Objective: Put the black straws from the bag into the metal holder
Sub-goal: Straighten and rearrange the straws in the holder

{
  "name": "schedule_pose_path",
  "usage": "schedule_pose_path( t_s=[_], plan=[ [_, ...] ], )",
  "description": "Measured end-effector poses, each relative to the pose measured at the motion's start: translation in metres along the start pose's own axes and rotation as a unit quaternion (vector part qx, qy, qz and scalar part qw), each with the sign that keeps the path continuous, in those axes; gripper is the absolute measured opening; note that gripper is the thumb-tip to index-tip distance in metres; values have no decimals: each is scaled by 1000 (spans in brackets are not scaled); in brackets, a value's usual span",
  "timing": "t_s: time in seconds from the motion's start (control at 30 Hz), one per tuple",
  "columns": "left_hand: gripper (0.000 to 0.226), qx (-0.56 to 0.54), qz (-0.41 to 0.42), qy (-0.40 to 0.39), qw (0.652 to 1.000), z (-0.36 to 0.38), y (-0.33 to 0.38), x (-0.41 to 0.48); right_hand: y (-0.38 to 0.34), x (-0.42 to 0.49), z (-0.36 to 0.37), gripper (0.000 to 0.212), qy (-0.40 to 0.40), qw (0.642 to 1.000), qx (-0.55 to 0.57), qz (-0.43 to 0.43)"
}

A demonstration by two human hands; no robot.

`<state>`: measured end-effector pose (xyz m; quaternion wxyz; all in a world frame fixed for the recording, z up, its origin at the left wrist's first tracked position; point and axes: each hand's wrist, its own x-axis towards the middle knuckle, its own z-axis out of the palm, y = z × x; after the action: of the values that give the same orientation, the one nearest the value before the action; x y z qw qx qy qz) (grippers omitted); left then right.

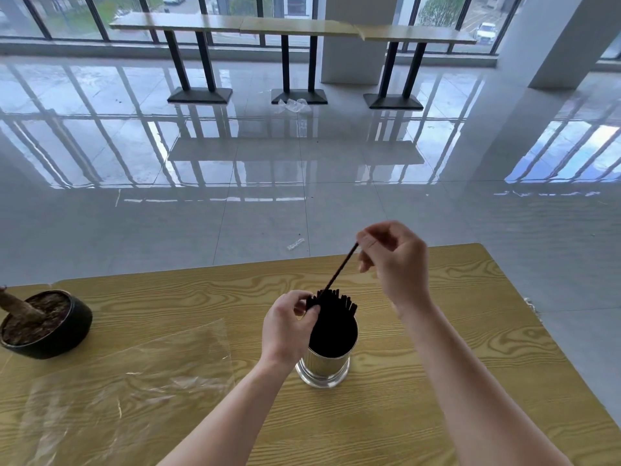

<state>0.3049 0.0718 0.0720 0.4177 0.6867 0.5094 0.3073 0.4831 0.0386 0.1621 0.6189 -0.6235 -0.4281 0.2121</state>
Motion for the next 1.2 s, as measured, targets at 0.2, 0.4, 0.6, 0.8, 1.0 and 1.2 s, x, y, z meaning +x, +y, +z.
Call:
schedule_pose_path(
  t_s=[0.2,0.4,0.6,0.8,1.0,1.2],
  plan=[
    [46,20,21,86,996,-2,5,-9,-10,-21,-23,17,127,983,135,8],
    [25,-268,-20,58,961,-15,39,-7,27,-74,-8,12,101,973,148,145],
    [14,-305,-62,108,944,-28,47,-3,46,-104,-3,16,2,992,-48,115],
    [5,30,96,86,991,-23,28,-12,45,-85,-9,15,14,981,-190,23],
    [12,166,101,33,980,-3,18,-17,50,-49,3,26,-55,952,-301,-5],
    [27,272,59,-4,960,7,13,-12,56,-42,16,26,-87,928,-362,5]
  ],
)
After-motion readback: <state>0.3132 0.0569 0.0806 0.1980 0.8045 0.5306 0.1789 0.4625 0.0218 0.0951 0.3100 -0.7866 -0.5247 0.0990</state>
